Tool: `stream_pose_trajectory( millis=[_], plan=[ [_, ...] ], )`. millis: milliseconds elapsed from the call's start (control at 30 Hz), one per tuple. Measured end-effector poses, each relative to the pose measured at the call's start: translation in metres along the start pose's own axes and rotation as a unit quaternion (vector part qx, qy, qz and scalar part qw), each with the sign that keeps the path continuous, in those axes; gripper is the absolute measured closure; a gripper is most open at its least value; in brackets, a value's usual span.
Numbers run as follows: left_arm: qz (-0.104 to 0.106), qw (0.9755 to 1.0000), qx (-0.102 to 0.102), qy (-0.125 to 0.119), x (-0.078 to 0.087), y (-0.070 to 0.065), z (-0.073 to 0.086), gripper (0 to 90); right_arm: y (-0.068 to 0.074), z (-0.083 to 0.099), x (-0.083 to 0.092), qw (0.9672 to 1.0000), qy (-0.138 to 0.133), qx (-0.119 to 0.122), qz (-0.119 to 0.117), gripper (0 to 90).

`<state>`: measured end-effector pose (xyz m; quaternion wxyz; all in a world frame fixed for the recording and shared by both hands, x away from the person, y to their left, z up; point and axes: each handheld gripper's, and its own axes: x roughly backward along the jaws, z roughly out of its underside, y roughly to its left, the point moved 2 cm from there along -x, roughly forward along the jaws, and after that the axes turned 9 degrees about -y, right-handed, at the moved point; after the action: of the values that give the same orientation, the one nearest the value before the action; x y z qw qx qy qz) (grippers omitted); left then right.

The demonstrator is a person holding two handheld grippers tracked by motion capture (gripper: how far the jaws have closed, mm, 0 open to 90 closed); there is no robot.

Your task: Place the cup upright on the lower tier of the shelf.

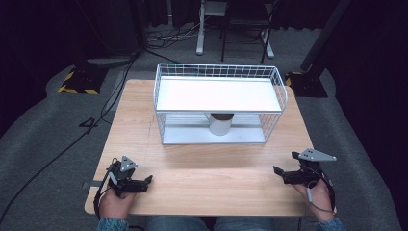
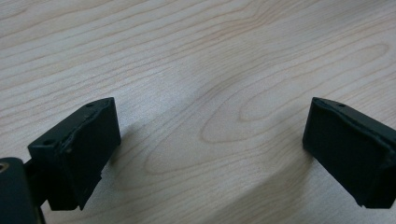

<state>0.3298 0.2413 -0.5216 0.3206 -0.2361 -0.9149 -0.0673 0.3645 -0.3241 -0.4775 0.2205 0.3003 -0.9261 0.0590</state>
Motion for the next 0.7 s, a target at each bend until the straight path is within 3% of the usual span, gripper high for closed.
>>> stream_pose_trajectory(
  millis=[700],
  plan=[
    [0.000, 1.0000, -0.001, 0.001, 0.000, 0.000, 0.000, 4.4, 0.000, 0.042, -0.011, 0.9965, 0.076, 0.009, 0.033, 0.0]
  ],
)
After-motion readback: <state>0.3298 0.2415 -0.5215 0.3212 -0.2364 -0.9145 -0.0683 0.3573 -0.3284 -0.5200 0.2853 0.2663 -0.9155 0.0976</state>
